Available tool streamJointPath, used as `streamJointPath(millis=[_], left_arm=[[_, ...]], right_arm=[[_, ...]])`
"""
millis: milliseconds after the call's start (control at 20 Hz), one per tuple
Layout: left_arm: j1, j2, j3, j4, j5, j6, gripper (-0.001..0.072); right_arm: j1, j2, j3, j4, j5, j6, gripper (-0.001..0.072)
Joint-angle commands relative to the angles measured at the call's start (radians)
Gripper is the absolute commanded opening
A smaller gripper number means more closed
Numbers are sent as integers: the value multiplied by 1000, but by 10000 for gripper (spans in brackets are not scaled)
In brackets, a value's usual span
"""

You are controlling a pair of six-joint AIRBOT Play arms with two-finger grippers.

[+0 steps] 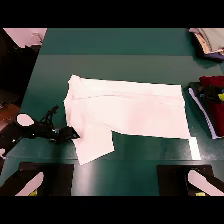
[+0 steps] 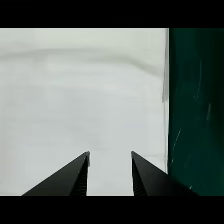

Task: Fold the shirts.

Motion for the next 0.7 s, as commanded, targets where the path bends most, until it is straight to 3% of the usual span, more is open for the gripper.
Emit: streamJointPath(millis=[0,200,250,300,350,400,450,500,650], left_arm=[[0,2,-16,-23,47,1,598],[0,2,-25,-48,47,26,597],[0,2,-25,-58,60,26,532],[0,2,-25,-73,72,31,284],[0,2,-25,-105,80,62,162],[0,2,-24,-135,78,87,116],[0,2,-24,-167,69,100,114],[0,2,-20,-177,62,108,46],[0,2,5,-180,39,138,25]], right_arm=[[0,2,-1,10,-1,0,302],[0,2,-1,9,2,1,302],[0,2,-1,10,5,1,302],[-1,2,-1,9,15,1,302],[-1,2,-1,8,30,1,303],[-4,2,-1,6,47,0,302],[-11,2,-1,5,69,0,303],[-26,2,-2,-3,89,0,302],[-112,2,-45,0,139,0,302]])
